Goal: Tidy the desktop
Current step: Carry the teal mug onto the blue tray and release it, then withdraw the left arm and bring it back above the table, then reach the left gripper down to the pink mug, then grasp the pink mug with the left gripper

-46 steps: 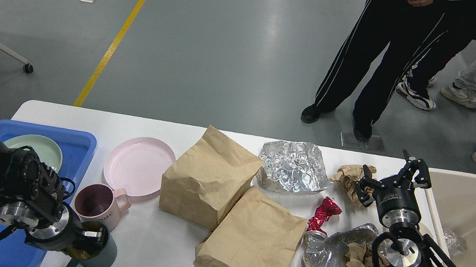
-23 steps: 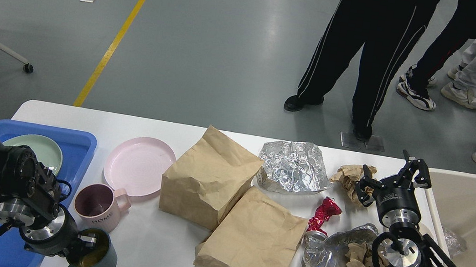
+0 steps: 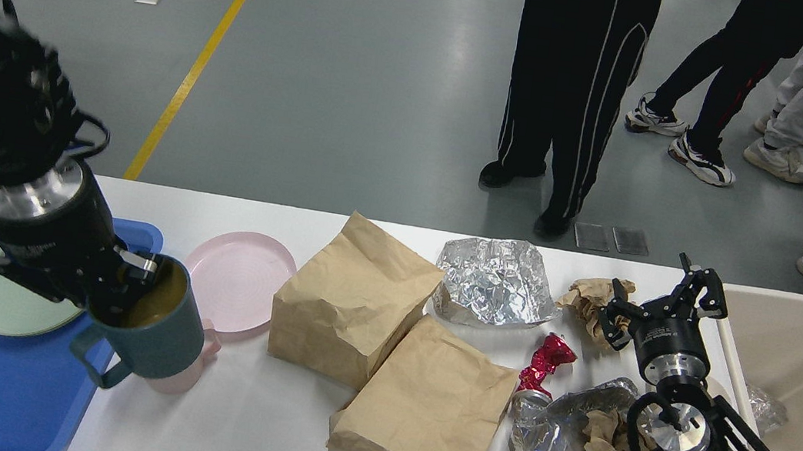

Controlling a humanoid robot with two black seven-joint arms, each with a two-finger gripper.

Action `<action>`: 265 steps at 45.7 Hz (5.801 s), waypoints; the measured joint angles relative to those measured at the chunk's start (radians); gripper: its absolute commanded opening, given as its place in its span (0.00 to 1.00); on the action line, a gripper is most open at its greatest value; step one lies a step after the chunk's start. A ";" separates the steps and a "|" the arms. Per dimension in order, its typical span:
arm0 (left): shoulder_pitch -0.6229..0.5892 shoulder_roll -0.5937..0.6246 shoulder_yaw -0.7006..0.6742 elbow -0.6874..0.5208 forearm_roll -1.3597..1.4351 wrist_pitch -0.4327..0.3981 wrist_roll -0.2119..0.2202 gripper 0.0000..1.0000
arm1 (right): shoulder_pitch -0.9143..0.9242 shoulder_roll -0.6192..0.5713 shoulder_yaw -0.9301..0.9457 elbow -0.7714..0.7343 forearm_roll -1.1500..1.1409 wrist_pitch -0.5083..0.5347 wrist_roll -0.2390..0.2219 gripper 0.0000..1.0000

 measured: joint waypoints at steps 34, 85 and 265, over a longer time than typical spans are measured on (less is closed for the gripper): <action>0.167 0.375 0.142 0.182 0.266 0.000 -0.016 0.00 | 0.000 0.000 0.000 0.000 0.000 0.000 0.000 1.00; 1.405 0.605 -0.716 1.233 0.486 0.009 0.020 0.00 | 0.000 0.000 0.000 0.000 0.000 0.000 0.000 1.00; 0.889 0.040 -0.102 0.445 -0.319 0.569 -0.021 0.87 | 0.000 0.000 0.000 0.001 0.000 0.000 0.000 1.00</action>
